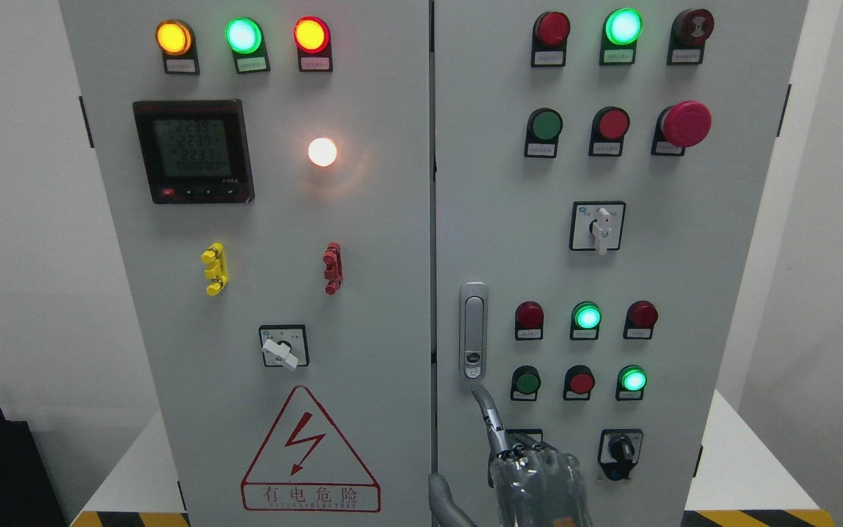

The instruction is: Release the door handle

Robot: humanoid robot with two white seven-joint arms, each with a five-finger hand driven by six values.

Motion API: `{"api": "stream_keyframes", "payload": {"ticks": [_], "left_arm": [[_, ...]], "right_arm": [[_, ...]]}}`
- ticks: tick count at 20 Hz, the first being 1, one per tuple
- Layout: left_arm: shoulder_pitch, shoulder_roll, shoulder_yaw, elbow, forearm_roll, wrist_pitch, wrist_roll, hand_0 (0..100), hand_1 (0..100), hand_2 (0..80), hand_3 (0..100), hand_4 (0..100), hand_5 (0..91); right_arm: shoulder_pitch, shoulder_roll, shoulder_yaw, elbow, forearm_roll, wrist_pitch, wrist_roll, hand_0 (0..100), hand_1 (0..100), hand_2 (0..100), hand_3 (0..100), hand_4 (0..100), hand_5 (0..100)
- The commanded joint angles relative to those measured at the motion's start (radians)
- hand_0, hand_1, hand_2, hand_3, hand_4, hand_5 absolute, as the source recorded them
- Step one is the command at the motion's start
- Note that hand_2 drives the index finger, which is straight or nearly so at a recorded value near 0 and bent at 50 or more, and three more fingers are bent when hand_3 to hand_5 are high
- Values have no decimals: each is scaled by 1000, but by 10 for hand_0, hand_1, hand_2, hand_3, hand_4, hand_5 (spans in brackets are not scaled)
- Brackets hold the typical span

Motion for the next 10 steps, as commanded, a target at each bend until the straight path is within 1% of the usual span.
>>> {"api": "stream_keyframes", "payload": {"ticks": [1,3,10], "left_arm": [[0,0,11,17,0,1,-1,120,389,0,0,0,0],[0,0,11,17,0,1,-1,120,389,0,0,0,0],[0,0,11,17,0,1,-1,120,389,0,0,0,0]], "right_arm": [[-67,4,37,102,20,50,38,326,298,0,1000,1000,996],[-65,4,29,102,18,69,40,328,297,0,1000,1000,996],[-62,3,14,102,17,72,44,338,293,0,1000,1000,996]]}}
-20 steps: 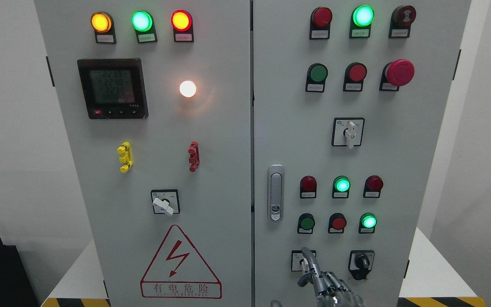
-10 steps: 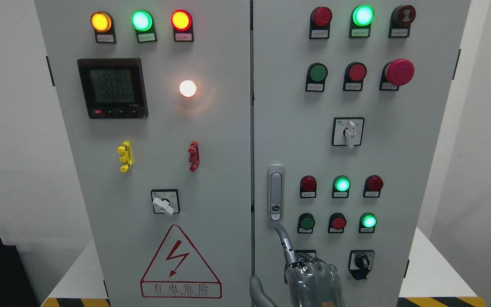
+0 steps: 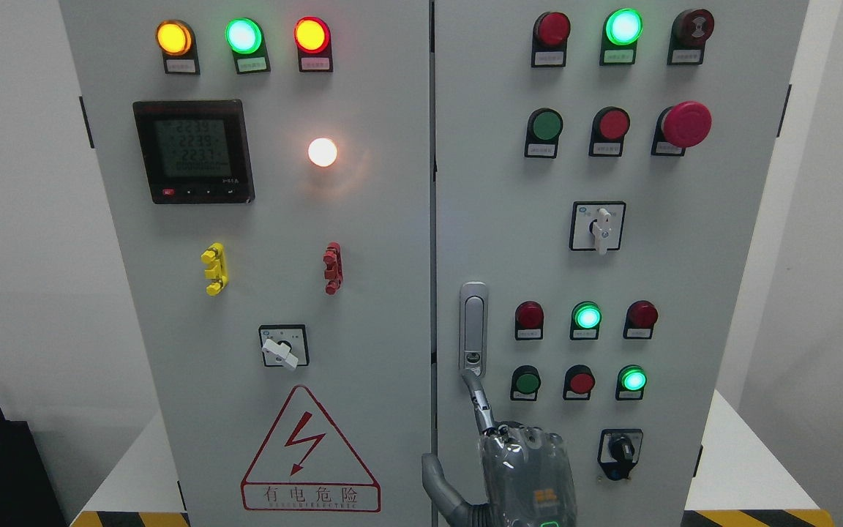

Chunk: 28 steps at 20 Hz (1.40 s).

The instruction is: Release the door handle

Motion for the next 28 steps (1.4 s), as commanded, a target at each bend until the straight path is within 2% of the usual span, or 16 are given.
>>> {"api": "stream_keyframes", "payload": {"ticks": [1,6,16,28], "left_arm": [[0,0,11,17,0,1,-1,120,389,0,0,0,0],[0,0,11,17,0,1,-1,120,389,0,0,0,0],[0,0,11,17,0,1,-1,120,389,0,0,0,0],[0,0,11,17,0,1,-1,120,389,0,0,0,0]], "right_arm": [[-8,2,-1,41,2,3,3,338,293,0,1000,1000,996],[-13,0,-22,41,3,3,23,341,292,0,1000,1000,995],[-40,0,-50,55,2,3,25,346,289,0,1000,1000,993],[-34,2,-50,58,3,3,34,350,286,0,1000,1000,992]]}}
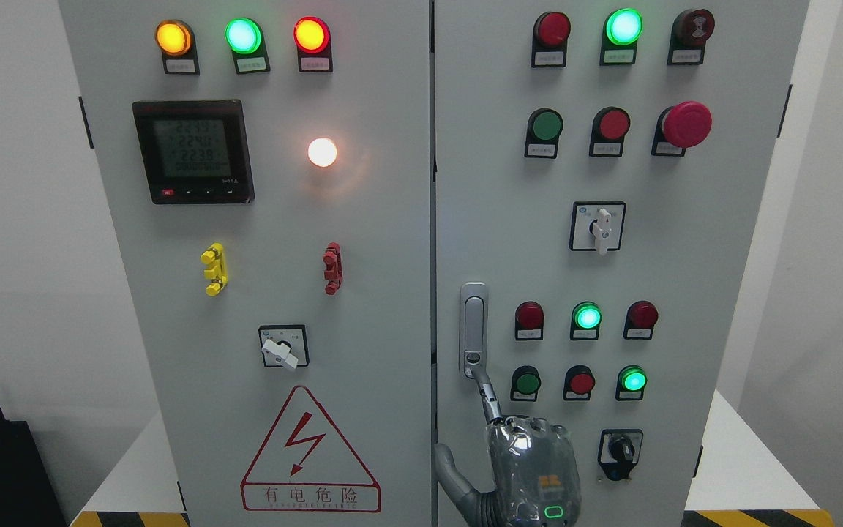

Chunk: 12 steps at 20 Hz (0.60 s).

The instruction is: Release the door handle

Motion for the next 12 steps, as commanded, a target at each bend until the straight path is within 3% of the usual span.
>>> {"api": "stream_keyframes", "payload": {"ticks": [1,12], "left_arm": [[0,0,11,17,0,1,-1,120,389,0,0,0,0],[0,0,11,17,0,1,-1,120,389,0,0,0,0]], "right_arm": [[-2,0,-11,9,1,1,1,350,286,0,1000,1000,991],[-4,1,-8,9,1,-1,20,353,284,0,1000,1000,990]]}}
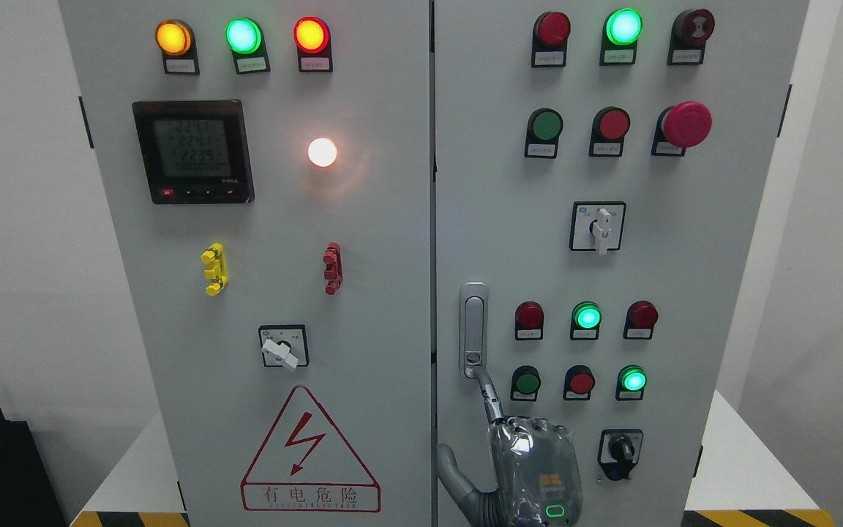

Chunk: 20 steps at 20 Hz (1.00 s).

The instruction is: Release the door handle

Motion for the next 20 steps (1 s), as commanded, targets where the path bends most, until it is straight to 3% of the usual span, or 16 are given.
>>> {"api": "stream_keyframes", "payload": {"ticks": [1,4,6,20], "left_arm": [[0,0,11,17,0,1,-1,120,389,0,0,0,0],[0,0,11,17,0,1,-1,120,389,0,0,0,0],[0,0,11,17,0,1,-1,120,389,0,0,0,0],[0,0,11,17,0,1,-1,120,389,0,0,0,0]], "right_arm": [[-1,1,-2,3,1,-1,5,353,283,0,1000,1000,989],[5,1,-2,3,1,-1,8,354,283,0,1000,1000,989],[5,1,-3,3,3,0,31,354,282,0,1000,1000,989],[15,-1,-6,-6,0,-6,24,356,278,0,1000,1000,985]]}}
